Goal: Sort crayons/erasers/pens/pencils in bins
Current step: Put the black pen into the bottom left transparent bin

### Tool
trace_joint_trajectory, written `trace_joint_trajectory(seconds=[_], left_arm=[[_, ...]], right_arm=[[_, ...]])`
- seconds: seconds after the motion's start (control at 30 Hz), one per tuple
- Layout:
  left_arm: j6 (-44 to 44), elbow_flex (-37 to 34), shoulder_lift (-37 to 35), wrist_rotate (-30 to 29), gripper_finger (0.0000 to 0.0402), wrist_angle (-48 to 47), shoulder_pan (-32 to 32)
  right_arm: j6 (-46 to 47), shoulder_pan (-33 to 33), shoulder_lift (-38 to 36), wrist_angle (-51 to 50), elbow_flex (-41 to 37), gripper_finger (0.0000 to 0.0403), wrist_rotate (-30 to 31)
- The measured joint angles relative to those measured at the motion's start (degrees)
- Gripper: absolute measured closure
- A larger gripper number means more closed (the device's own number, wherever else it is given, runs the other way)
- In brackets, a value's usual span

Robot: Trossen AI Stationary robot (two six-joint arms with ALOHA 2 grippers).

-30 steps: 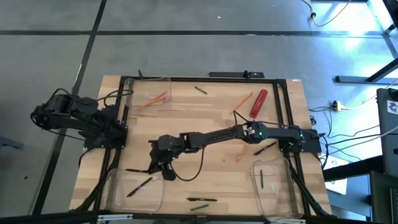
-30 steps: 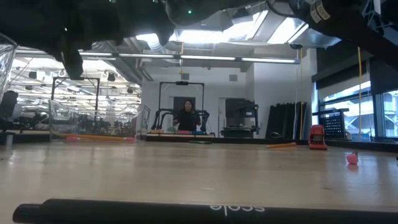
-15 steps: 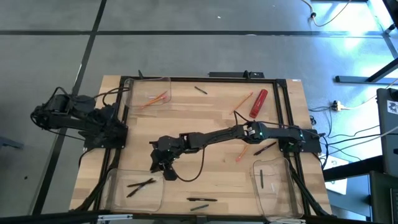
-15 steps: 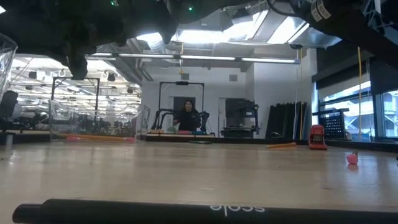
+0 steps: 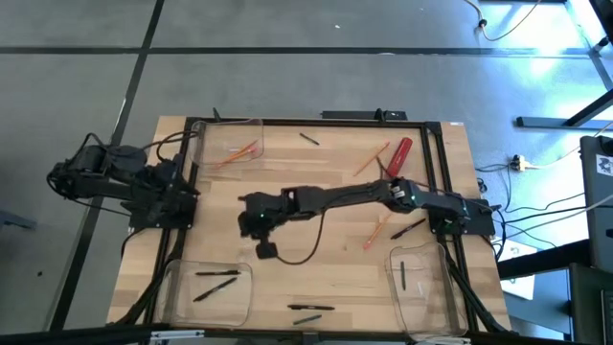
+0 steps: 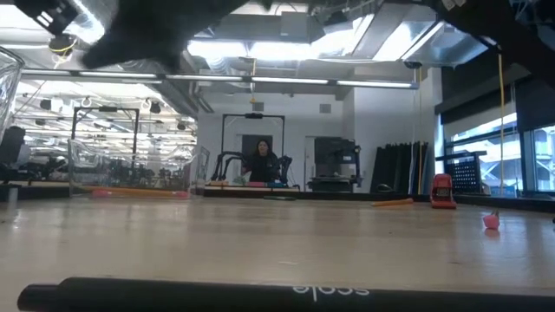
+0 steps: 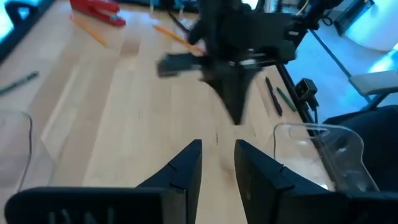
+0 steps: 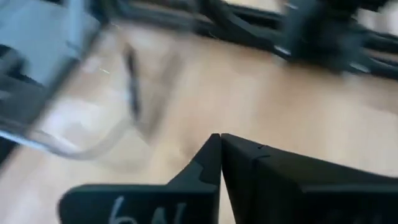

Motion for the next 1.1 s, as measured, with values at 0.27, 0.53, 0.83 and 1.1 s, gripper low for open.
trace_joint_trajectory(seconds=[0.27, 0.53, 0.83, 1.1], left_arm=[[6.88, -3.40, 3.91, -0.09, 0.0314, 9.80, 0.00], [7.51, -8.37, 10.73, -0.11, 0.0314, 15.23, 0.00], [7.07, -8.85, 21.42, -3.23, 0.0314, 25.12, 0.00], [7.02, -8.79, 31.18, -4.42, 0.0314, 34.77, 0.09]], right_arm=[[-0.26, -0.40, -6.03, -16.06, -0.04, 0.0396, 11.23], [3.72, -0.34, -9.43, -35.57, -0.07, 0.0395, 13.96], [12.02, 1.08, -13.06, -53.28, -0.13, 0.0397, 23.14], [15.01, 1.30, -20.10, -56.66, -0.15, 0.0397, 25.59]])
